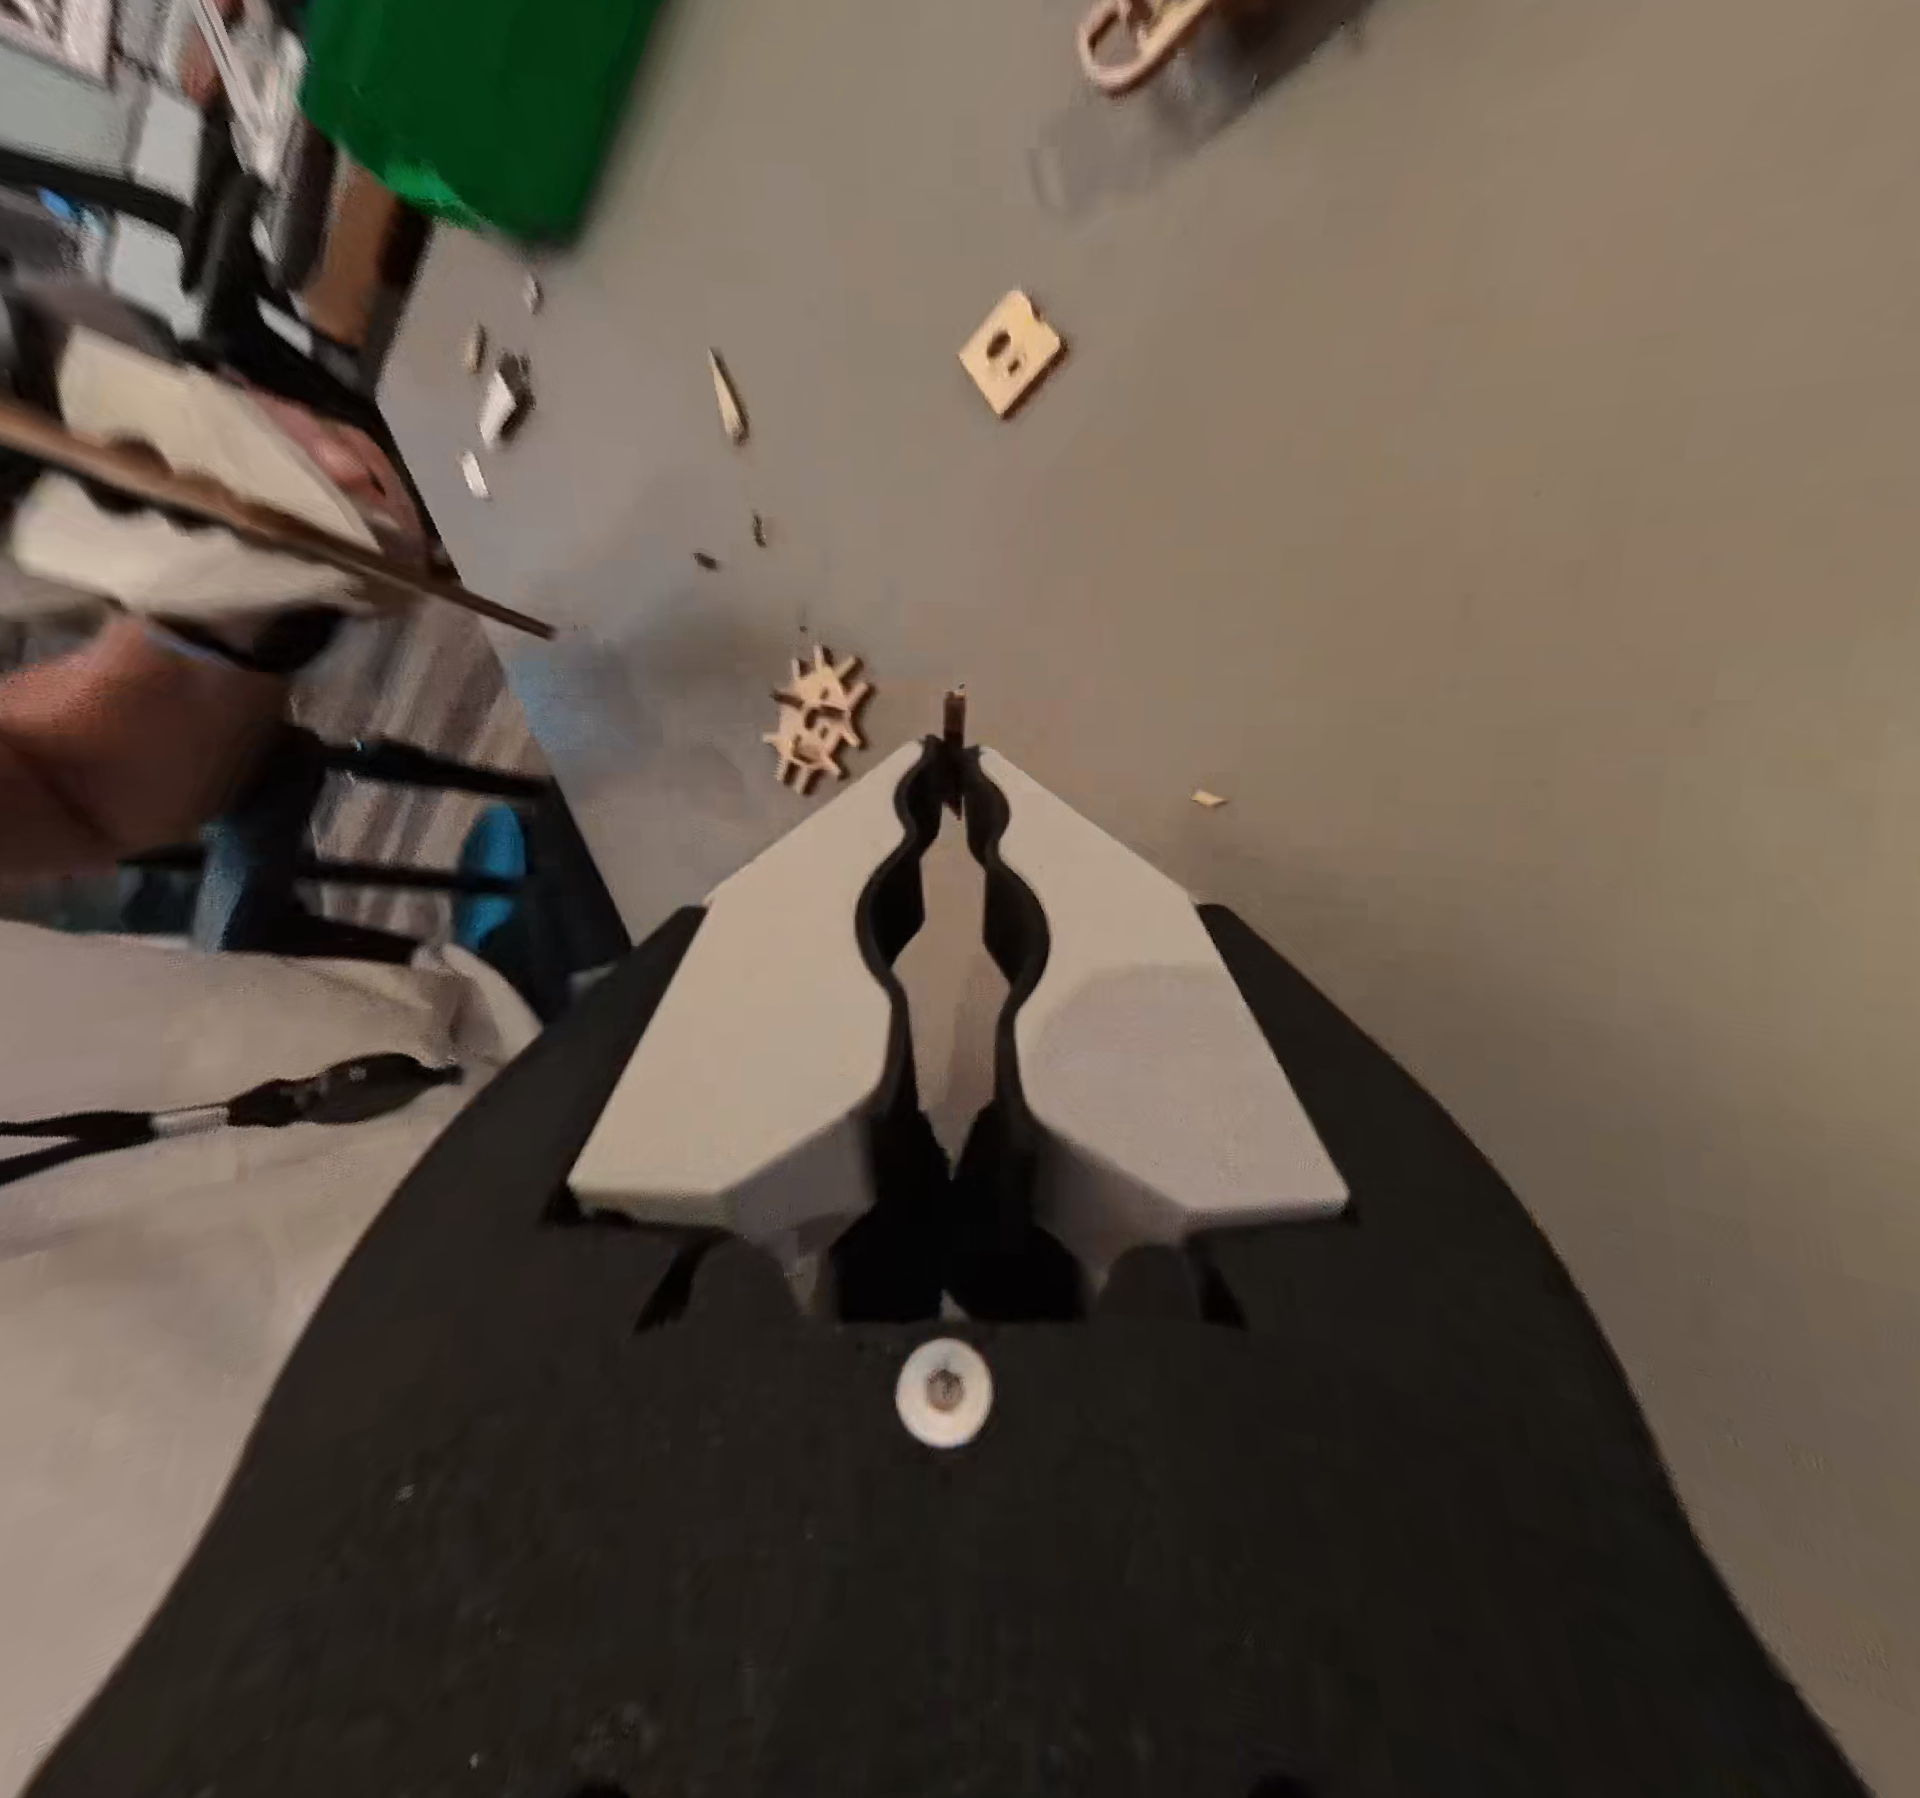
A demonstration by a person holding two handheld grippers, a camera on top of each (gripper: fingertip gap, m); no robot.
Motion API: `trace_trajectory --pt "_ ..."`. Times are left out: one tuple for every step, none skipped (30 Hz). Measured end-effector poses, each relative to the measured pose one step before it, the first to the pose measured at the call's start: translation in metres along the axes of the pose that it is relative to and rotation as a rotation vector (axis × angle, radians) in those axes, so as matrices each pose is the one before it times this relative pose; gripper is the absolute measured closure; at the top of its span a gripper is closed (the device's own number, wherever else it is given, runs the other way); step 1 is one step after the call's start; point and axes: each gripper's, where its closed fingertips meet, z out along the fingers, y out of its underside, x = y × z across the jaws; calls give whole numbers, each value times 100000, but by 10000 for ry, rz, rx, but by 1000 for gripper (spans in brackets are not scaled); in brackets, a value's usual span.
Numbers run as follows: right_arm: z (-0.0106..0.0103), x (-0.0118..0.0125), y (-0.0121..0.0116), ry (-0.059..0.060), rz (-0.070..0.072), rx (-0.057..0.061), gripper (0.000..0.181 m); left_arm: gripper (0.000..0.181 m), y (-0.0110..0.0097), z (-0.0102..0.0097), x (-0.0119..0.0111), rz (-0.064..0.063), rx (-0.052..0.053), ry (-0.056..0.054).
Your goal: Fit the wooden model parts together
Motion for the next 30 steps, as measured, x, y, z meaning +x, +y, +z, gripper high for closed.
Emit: trace_trajectory --pt "579 795 -103 211 -353 -344 179 180 195 -388 -641 -1503 160 265" --pt "388 1276 -352 525 -499 -237 179 181 -90 -428 -846 -1421 399 79" --pt "372 1134 -199 409 -455 -360 179 181 -92 -342 -543 -1458 355 319" --pt "445 512 11 -21 -191 -468 179 181 102 -222 -199 -1496 112 549" --pt "444 79 -98 -286 31 -374 179 181 16 -185 -265 -1277 177 434" --pt "391 132 -141 -155 7 -229 179 181 -13 -130 -105 -967 235 452" --pt "321 487 31 141 -89 -258 179 181 128 -54 108 -745 137 518" --pt "243 673 28 332 -263 -187 175 181 90 -17 9 -563 140 362" --pt "52 157 -243 66 -406 72 174 181 81 41 -61 -360 105 250" --pt "-86 345 -352 247 -311 191 169 181 161 84 22 -161 10 270" --pt "-208 211 -392 239 -239 226 166 181 51 75 -62 -28 62 164" --pt "-412 -263 -667 67 -247 363 162 181 -15 78 -132 -19 116 91" --pt "-715 -575 -978 45 -98 588 159 181 55 120 26 -52 87 199" --pt "-903 -924 -1187 -4 84 754 156 181 62 144 10 -59 121 180" --pt "-911 -1450 -1296 -211 210 833 152 181 41 164 -117 -54 172 66" --pt "-651 -2039 -1264 -506 255 930 152 181 147 227 -28 -86 106 128" --pt "-193 -2577 -1014 -820 338 961 151 181 211 296 74 -109 60 181" --pt "384 -2641 -416 -958 563 803 147 181 225 340 43 -58 58 140" --pt "792 -1850 584 -657 817 371 146 181 252 374 95 -29 23 160" --pt "944 -1053 1363 -419 883 23 145 181 258 394 82 -63 2 158" --pt "795 -1182 1016 -725 709 165 146 181 201 377 -22 -65 22 96" --pt "449 -732 171 -602 681 645 147 181 138 300 -47 -60 58 86" --pt "14 29 -326 -211 603 827 152 181 55 200 14 -98 100 131" --pt "-183 187 -161 -138 517 510 159 181 101 180 36 -121 43 128" --pt "-220 289 39 -6 403 193 164 181 176 167 -102 -45 -37 0" --pt "-200 410 159 194 69 9 166 181 200 112 -216 85 -64 -135" --pt "-138 275 328 242 -234 -184 169 181 231 120 -107 120 -90 -93" --pt "-129 191 284 252 -312 -227 172 181 223 115 21 37 -88 -13" --pt "-89 232 82 299 -320 -57 172 181 84 81 -32 2 5 -61" --pt "-31 76 -34 164 -219 25 173 181 4 63 33 14 66 -25"
